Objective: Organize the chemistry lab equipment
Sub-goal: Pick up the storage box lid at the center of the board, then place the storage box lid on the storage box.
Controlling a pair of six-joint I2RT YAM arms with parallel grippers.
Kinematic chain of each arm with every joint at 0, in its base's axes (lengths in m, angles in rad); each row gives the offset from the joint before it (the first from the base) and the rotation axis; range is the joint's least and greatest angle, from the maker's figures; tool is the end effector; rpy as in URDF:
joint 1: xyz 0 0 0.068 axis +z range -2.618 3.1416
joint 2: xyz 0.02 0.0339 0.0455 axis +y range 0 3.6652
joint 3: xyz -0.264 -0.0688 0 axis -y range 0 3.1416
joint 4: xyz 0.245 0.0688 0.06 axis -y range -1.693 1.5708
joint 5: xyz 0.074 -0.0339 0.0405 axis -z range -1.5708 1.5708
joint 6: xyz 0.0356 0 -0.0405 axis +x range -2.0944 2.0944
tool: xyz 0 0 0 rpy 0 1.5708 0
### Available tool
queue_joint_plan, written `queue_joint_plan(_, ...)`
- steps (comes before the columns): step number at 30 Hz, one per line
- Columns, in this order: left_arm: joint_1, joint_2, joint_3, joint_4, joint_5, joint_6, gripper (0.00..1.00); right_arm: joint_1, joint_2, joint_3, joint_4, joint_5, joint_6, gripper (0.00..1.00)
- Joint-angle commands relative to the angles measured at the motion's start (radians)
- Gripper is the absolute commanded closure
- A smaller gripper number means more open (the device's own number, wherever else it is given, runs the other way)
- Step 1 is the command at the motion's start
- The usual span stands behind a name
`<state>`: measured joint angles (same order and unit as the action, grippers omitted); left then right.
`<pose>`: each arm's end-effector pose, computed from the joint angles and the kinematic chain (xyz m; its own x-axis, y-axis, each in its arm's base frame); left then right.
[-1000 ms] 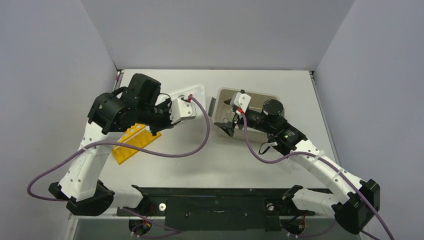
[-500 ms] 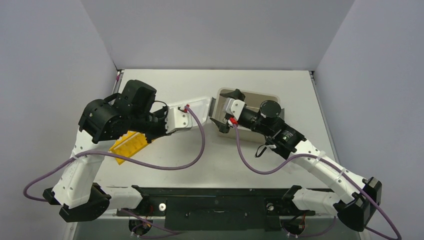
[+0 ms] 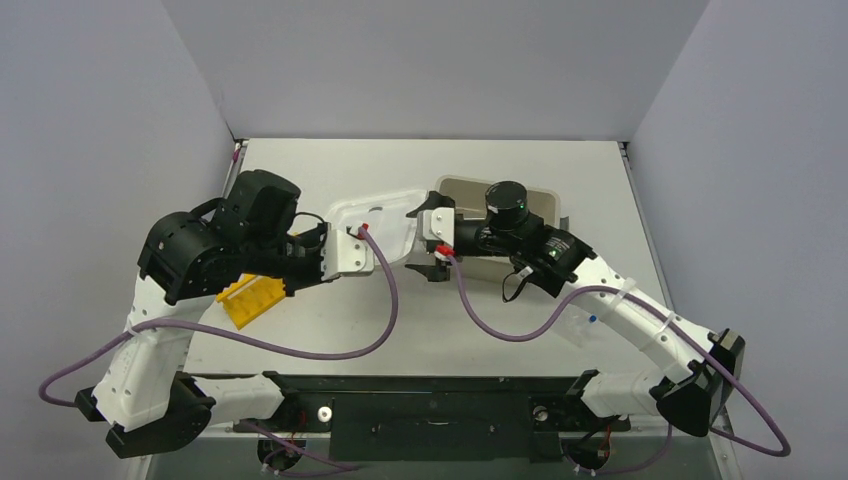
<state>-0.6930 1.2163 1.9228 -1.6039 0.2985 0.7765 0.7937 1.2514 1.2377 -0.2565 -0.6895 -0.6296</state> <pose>0.1034 -0.0995 0.4813 0.0978 0.7894 -0.6060 0.9577 0.0910 0.2730 0.1807 0.2160 0.3937 0.4258 -0.2150 -0.8789 -0.9023 -0.0280 -0.4302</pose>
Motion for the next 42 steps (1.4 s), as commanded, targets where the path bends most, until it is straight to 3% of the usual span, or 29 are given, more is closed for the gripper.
queue_joint_plan(1, -0.008, -0.016, 0.016, 0.01, 0.031, 0.032, 1.0, 0.052, 0.023, 0.038, 0.029, -0.002, -0.033, 0.18)
queue_joint_plan(5, -0.011, -0.016, 0.026, 0.01, 0.031, 0.032, 1.0, 0.099, 0.052, 0.047, 0.086, 0.123, -0.035, 0.22)
queue_joint_plan(10, -0.013, -0.008, 0.056, 0.01, 0.042, 0.027, 1.0, 0.129, 0.08, 0.055, 0.14, 0.156, 0.043, 0.44)
queue_joint_plan(12, -0.011, 0.002, 0.115, 0.012, 0.062, 0.011, 1.0, 0.13, 0.086, 0.069, 0.132, 0.174, 0.09, 0.58)
queue_joint_plan(15, -0.008, 0.011, 0.168, 0.047, 0.079, -0.033, 1.0, 0.13, 0.078, 0.09, 0.106, 0.212, 0.129, 0.99)
queue_joint_plan(18, 0.002, 0.001, 0.168, 0.092, 0.065, -0.061, 0.95, 0.129, 0.049, 0.081, 0.121, 0.232, 0.179, 1.0)
queue_joint_plan(19, 0.004, -0.009, 0.159, 0.135, 0.036, -0.09, 0.74, 0.13, 0.032, 0.074, 0.131, 0.236, 0.206, 1.0)
queue_joint_plan(20, 0.01, -0.015, 0.135, 0.195, -0.009, -0.125, 0.41, 0.129, 0.024, 0.072, 0.151, 0.259, 0.226, 1.0)
queue_joint_plan(22, 0.028, -0.037, 0.101, 0.262, -0.097, -0.172, 0.04, 0.126, 0.007, 0.084, 0.154, 0.299, 0.3, 1.0)
queue_joint_plan(23, 0.047, -0.056, 0.09, 0.347, -0.127, -0.188, 0.0, 0.12, 0.002, 0.104, 0.145, 0.309, 0.334, 1.0)
queue_joint_plan(30, 0.182, -0.149, -0.023, 0.797, -0.326, -0.342, 0.03, 0.083, -0.022, 0.107, 0.031, 0.363, 0.35, 1.0)
queue_joint_plan(34, 0.225, -0.138, -0.057, 0.85, -0.394, -0.429, 0.03, 0.032, -0.039, 0.065, 0.034, 0.414, 0.435, 1.0)
queue_joint_plan(38, 0.233, -0.1, -0.108, 0.763, -0.382, -0.5, 0.03, -0.14, -0.072, 0.007, 0.149, 0.432, 0.744, 1.0)
queue_joint_plan(40, 0.25, -0.074, -0.146, 0.727, -0.351, -0.539, 0.03, -0.234, -0.108, -0.086, 0.294, 0.446, 1.025, 1.0)
queue_joint_plan(42, 0.254, -0.06, -0.199, 0.71, -0.318, -0.56, 0.03, -0.297, -0.136, -0.185, 0.431, 0.477, 1.182, 1.0)
